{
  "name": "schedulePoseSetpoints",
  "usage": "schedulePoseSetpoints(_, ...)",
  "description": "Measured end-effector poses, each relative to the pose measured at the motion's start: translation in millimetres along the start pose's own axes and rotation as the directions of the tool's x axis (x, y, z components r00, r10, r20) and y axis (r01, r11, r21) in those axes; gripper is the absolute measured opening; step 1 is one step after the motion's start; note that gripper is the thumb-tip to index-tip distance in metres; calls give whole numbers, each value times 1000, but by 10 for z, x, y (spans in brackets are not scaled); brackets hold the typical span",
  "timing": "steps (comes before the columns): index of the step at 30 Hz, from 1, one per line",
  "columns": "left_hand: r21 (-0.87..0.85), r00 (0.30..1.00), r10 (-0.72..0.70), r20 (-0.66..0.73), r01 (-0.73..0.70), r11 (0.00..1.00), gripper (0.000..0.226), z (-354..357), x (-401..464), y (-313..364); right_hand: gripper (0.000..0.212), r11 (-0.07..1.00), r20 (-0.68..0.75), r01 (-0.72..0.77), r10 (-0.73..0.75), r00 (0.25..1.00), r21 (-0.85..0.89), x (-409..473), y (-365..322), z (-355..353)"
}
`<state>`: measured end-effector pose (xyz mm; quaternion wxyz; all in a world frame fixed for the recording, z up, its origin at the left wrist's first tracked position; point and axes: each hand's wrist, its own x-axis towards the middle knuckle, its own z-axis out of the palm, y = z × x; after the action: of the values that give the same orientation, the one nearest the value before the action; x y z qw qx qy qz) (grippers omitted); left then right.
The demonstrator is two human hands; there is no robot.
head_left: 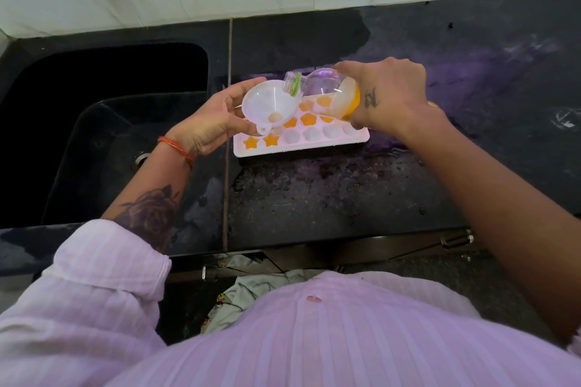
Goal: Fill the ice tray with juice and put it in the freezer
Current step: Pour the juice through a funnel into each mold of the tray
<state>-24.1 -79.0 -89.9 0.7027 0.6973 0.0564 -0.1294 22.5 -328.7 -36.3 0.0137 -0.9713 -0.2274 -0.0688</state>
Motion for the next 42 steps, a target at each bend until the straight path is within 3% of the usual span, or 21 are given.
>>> schedulePoseSetpoints(9,42,999,-31,24,30,999,79,121,102,-62,47,989,-54,4,-12,998,-146,-48,71,110)
schedulePoseSetpoints(19,57,998,-50,37,48,997,77,157,124,-45,46,973,-60,15,-30,998,-229,0,108,140)
schedulePoseSetpoints(33,42,997,-56,55,54,998,77,148,147,-52,43,966,-69,43,-62,996,-253,17,92,90)
schedulePoseSetpoints(42,58,997,-52,50,49,997,79,151,144,-11,42,985,-79,15,-29,996,-170,-3,103,102)
